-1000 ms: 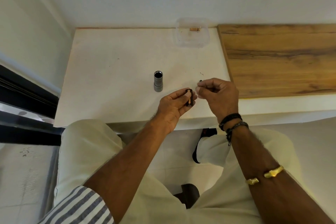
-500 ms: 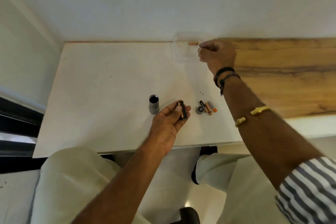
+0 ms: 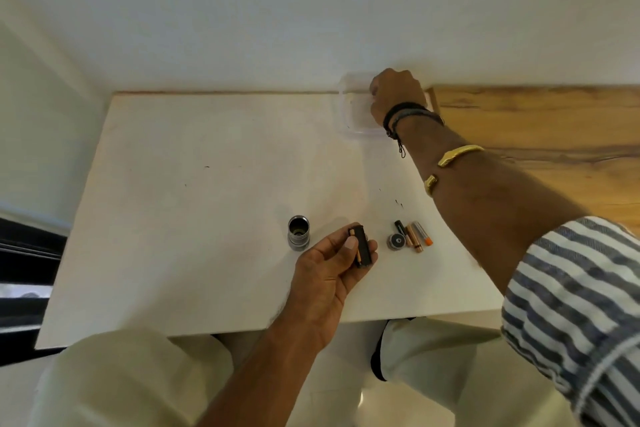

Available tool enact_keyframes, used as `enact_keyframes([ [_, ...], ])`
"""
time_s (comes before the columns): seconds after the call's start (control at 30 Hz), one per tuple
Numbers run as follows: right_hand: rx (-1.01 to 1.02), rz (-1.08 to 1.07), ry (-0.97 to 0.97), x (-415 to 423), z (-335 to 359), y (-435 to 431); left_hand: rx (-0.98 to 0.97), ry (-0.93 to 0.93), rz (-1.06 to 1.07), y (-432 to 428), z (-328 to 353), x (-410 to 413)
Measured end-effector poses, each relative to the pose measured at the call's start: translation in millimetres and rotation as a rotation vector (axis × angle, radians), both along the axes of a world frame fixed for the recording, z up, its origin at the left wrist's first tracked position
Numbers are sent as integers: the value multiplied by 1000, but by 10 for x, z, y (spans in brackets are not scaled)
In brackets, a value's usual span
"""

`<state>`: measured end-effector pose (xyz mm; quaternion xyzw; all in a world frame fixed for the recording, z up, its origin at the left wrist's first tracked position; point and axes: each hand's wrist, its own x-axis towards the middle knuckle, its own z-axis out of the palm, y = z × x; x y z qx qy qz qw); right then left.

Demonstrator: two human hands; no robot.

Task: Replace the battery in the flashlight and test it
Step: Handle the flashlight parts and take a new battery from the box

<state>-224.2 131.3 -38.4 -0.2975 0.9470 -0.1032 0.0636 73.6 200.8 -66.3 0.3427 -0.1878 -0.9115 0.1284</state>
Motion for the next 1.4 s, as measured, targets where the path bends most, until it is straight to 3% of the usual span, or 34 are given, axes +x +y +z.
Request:
enact_keyframes([
  [0.27, 9, -15, 64, 129, 21, -20, -3, 4, 0, -28, 35, 4],
  [0.53, -349, -3, 84, 521, 363, 339, -13, 26, -40, -31, 95, 21],
  [0.7, -678, -29, -135, 1095, 539, 849, -31, 27, -45, -25, 148, 44],
  [0.83, -822, -90, -335, 1642, 560, 1341, -78, 28, -53, 24, 162, 105],
  [1.0, -853, -92, -525, 2152, 478, 1861, -188, 14, -94, 71, 163, 221],
  [1.13, -830, -76, -553, 2371, 443, 2050, -279, 2, -114, 105, 211, 301],
  [1.27, -784, -80, -517, 2497, 440, 2131, -305, 8, -94, 120, 267, 373],
  [1.4, -740, -22, -356, 2593, 483, 2173, -302, 25, -90, 139, 284, 425],
])
